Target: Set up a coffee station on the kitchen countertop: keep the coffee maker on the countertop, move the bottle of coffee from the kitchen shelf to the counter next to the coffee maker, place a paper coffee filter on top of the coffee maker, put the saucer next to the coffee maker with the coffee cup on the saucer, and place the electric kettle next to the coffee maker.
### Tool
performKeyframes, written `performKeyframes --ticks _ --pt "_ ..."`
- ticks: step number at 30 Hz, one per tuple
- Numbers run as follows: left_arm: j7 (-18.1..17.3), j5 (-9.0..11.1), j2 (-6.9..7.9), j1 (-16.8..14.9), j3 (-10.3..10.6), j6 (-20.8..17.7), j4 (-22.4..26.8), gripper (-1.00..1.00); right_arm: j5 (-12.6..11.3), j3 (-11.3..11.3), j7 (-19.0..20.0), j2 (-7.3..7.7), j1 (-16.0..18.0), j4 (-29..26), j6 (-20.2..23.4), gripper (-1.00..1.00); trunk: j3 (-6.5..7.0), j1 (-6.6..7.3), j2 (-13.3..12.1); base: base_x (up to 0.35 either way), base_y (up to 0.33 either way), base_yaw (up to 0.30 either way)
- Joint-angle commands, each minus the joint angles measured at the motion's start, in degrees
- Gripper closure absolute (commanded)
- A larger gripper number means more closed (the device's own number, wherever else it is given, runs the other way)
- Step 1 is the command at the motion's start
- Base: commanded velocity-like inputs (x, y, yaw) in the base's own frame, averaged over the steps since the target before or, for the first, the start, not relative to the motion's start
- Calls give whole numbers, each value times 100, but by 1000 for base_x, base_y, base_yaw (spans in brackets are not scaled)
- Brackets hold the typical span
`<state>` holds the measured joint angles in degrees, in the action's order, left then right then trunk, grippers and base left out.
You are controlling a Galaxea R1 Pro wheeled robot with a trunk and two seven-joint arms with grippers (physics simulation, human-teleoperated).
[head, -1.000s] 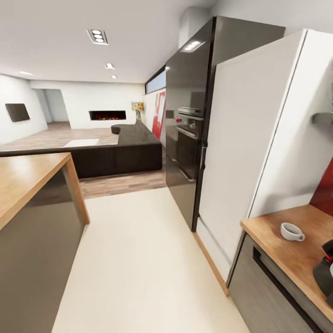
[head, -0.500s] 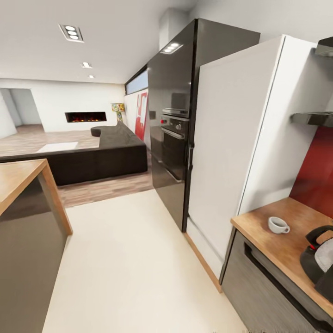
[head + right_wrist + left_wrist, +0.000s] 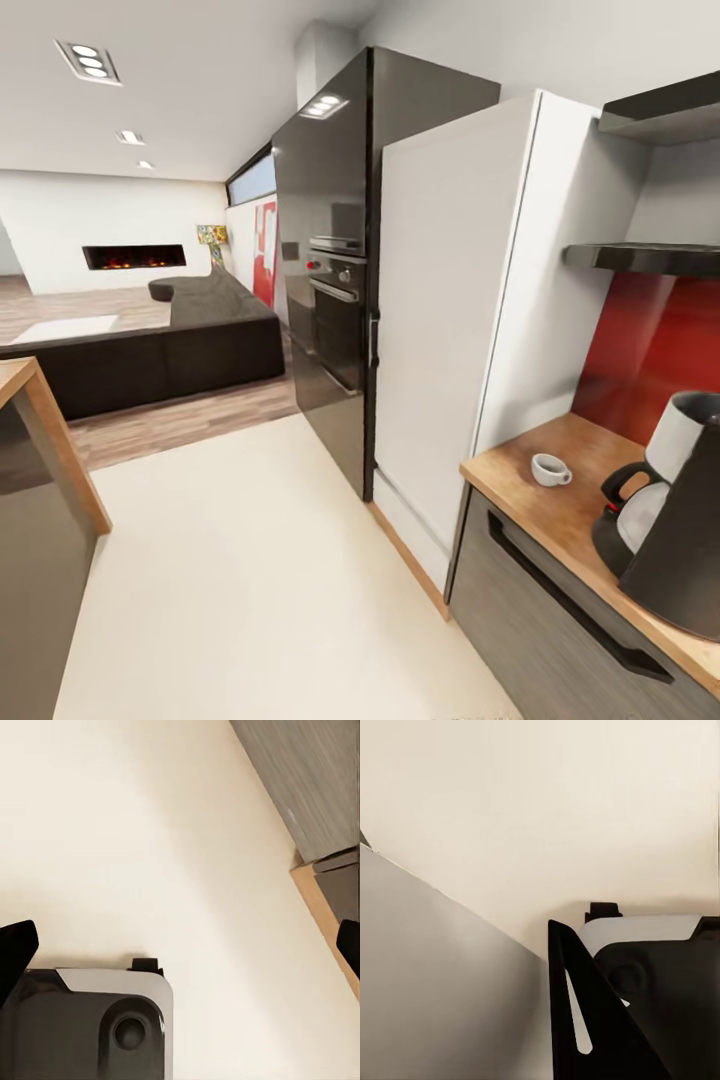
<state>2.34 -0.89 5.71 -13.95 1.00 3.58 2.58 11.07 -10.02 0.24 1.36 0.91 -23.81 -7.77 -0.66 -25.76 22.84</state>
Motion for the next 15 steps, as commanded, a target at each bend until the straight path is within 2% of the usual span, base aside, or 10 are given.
performKeyframes --ticks 1,15 --pt "28 -16 0 -2 13 19 -6 100 59 -35 3 -4 6 8 -23 -100 -5 -3 8 0 0 -255" --pt "27 -18 -3 -2 14 22 -4 100 61 -35 3 -4 6 8 -23 -100 26 -3 8 0 0 -256"
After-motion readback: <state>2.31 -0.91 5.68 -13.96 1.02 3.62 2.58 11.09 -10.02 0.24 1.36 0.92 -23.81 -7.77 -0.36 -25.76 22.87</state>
